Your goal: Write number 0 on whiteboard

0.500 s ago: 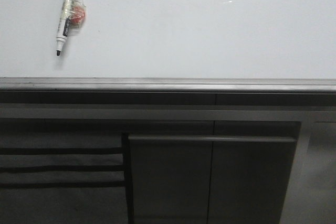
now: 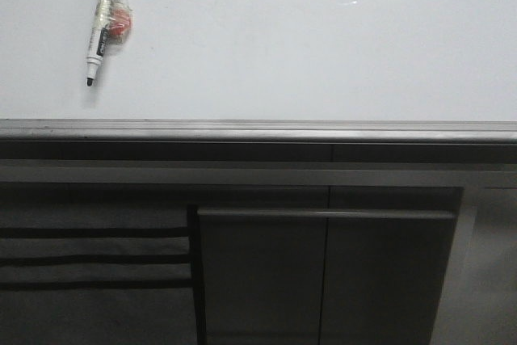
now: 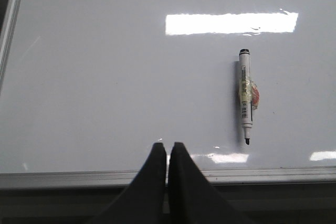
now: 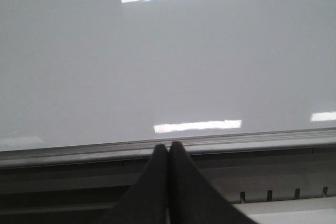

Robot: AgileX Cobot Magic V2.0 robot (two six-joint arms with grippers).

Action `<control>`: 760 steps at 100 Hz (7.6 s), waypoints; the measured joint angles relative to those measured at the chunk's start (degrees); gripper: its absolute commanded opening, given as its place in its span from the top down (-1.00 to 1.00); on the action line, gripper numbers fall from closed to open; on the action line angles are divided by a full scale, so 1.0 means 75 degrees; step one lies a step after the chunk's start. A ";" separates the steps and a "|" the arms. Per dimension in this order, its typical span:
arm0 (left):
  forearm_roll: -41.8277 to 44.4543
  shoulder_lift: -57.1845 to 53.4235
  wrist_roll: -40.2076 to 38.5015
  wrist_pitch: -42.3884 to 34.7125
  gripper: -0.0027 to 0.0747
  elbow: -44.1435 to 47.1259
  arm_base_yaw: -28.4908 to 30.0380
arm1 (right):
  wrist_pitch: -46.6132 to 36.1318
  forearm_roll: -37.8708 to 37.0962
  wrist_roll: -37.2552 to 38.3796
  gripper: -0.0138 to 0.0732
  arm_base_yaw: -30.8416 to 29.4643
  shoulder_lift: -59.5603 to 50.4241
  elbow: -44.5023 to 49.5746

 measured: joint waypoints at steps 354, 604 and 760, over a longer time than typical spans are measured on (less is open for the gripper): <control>0.0340 1.1784 0.0054 0.2071 0.75 -0.7799 -0.1634 | 0.5423 0.3141 -0.3624 0.22 0.0000 0.4454 -0.4965; -0.0508 0.9679 0.3830 0.6989 -0.18 -0.9121 -0.5228 | 0.7767 0.5054 -0.8854 0.71 0.4292 0.9728 -0.9258; -0.2180 0.5083 0.2056 0.3109 -0.17 -0.4691 -0.1253 | 0.6834 0.5388 -0.6562 0.71 0.1745 1.2415 -0.9735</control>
